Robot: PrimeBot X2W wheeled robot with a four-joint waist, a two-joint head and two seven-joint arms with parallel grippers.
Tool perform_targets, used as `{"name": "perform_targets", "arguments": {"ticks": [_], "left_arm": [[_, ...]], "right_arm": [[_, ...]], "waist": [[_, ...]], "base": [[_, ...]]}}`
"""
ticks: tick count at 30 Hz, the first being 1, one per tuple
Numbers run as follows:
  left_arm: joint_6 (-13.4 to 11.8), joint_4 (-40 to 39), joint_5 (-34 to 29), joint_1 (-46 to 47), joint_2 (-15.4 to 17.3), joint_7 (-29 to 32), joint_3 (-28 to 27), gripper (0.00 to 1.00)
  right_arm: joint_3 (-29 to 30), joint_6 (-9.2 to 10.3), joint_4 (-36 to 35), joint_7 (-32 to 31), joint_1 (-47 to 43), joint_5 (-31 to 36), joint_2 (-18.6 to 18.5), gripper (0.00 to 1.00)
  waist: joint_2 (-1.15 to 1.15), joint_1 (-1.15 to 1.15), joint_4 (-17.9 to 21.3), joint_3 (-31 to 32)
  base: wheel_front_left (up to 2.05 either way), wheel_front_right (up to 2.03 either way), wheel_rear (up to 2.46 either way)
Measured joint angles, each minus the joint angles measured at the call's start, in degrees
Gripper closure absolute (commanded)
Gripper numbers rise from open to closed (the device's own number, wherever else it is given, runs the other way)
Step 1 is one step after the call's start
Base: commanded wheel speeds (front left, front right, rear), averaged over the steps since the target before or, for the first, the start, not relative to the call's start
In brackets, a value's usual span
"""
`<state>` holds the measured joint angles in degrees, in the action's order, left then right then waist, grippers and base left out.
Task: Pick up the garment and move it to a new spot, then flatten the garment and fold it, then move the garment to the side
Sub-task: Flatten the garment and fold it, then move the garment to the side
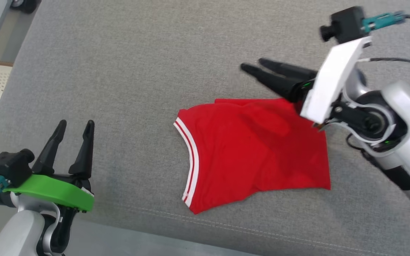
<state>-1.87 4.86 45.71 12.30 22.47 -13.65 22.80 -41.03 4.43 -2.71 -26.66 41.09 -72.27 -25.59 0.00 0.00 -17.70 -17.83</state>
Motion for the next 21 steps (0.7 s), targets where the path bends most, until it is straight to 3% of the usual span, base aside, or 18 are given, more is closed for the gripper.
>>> {"name": "perform_targets", "arguments": {"ticks": [9, 21], "left_arm": [[-0.16, -1.70, 0.00, -1.13, 0.70, -0.09, -1.09, 0.00], [-0.16, -3.53, 0.01, -1.47, 0.74, -0.09, -0.45, 0.00]], "right_arm": [[2.35, 0.21, 3.47, 0.25, -8.54, -2.61, -8.31, 0.00], [2.48, 0.27, 5.24, -3.79, -16.23, -9.58, -11.95, 0.00]], "waist": [[0.00, 0.00, 3.21, 0.94], [0.00, 0.00, 4.12, -0.76]], "base": [[0.00, 0.00, 0.00], [0.00, 0.00, 0.00]]}}
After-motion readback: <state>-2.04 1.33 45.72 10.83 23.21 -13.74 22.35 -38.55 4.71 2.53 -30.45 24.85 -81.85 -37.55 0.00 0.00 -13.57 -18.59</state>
